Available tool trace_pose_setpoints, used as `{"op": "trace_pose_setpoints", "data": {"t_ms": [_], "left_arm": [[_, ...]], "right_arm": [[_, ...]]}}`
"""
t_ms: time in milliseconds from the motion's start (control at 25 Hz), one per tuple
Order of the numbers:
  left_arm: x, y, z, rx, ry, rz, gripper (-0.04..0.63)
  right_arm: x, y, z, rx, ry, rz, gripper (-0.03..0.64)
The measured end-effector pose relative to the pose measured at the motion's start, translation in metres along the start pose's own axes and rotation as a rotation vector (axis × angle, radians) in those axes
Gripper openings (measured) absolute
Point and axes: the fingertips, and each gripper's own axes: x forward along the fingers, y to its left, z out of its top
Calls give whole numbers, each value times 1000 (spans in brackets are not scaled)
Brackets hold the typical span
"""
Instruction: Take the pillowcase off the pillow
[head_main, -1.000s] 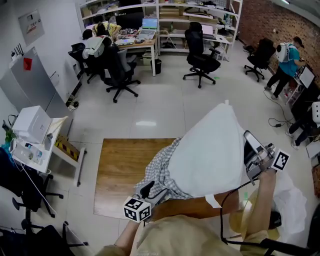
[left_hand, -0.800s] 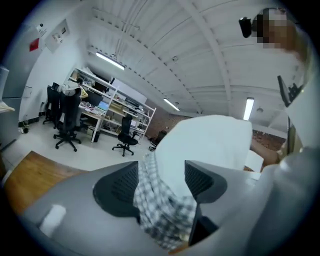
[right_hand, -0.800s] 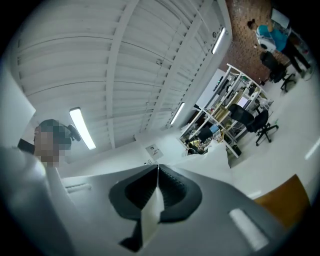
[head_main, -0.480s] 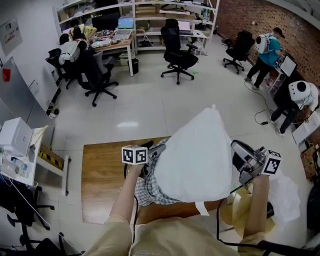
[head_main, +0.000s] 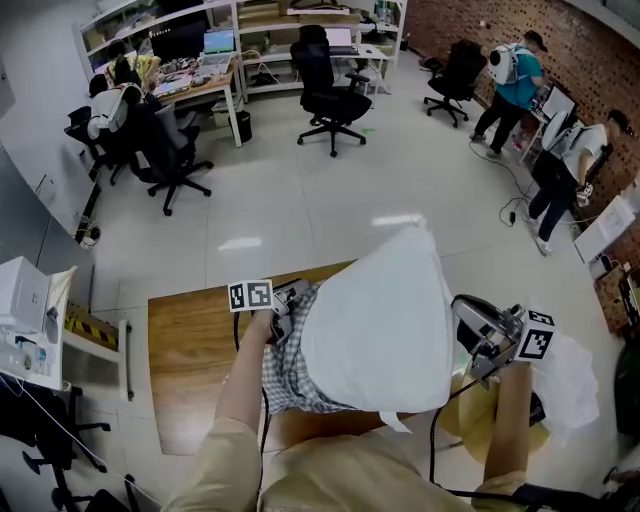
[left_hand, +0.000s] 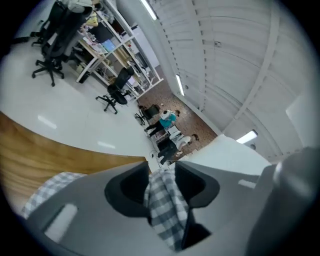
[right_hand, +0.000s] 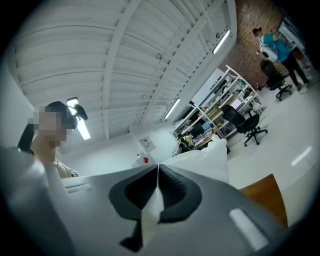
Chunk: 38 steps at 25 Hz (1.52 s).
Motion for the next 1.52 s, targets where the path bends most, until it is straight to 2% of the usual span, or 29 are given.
{"op": "trace_pose_setpoints", "data": {"t_ms": [40, 120, 240, 280, 320, 360, 480, 680, 720, 760, 840, 880, 920, 960, 1040, 1080, 1120, 1200, 1280, 1360, 1440, 1520], "left_arm": [[3, 10, 1, -17, -6, 22, 131], [12, 22, -7, -11, 38, 40, 137], [30, 16, -23, 44, 168, 25, 186], [36, 11, -26, 74, 212, 30, 186], [42, 8, -27, 115, 256, 53, 137], [47, 8, -28, 162, 298, 99, 17], [43, 34, -27, 276, 352, 313, 9], [1, 135, -18, 432, 314, 660, 9], [-7, 156, -15, 424, 310, 727, 11], [-17, 173, -13, 377, 306, 785, 11], [-37, 189, -7, 212, 280, 853, 12], [-43, 188, -3, 145, 257, 842, 12], [-44, 180, 3, 112, 224, 781, 14], [-40, 164, 9, 107, 186, 669, 15], [-27, 113, 27, 130, 124, 408, 39], [-28, 84, 38, 151, 94, 326, 117], [-36, 55, 50, 187, 54, 290, 186], [-65, -3, 57, 277, -16, 285, 217], [-90, -67, 34, 336, -18, 232, 261], [-104, -125, -10, 361, 21, 154, 267], [-109, -151, -71, 328, 97, 152, 267], [-107, -159, -128, 224, 165, 166, 268]], "right_arm": [[-2, -3, 1, -3, -2, -3, 3], [-3, -5, 0, -22, 4, -1, 3], [2, -1, 6, -56, 26, 16, 3], [3, -1, 13, -61, 32, 23, 3], [4, -1, 21, -60, 34, 31, 3], [3, 0, 28, -55, 31, 39, 3], [0, 11, 36, -38, 5, 58, 3], [13, 25, 15, -67, 43, 54, 1], [17, 21, 16, -51, 53, 49, 2], [21, 15, 20, -27, 59, 40, 2], [30, 4, 32, 40, 57, 30, 1], [34, 0, 36, 73, 43, 33, 0], [37, -2, 38, 93, 21, 35, 2], [41, -5, 40, 93, -3, 30, 2], [56, -9, 54, 16, -7, -24, 2], [66, -11, 65, -44, 21, -68, 2], [75, -13, 75, -99, 60, -113, 3], [85, -17, 88, -151, 110, -160, 3], [85, -13, 97, -114, 89, -129, 3], [85, -8, 102, -79, 47, -72, 3], [84, -8, 102, -85, 29, -41, 3], [82, -9, 98, -98, 24, -34, 3]]}}
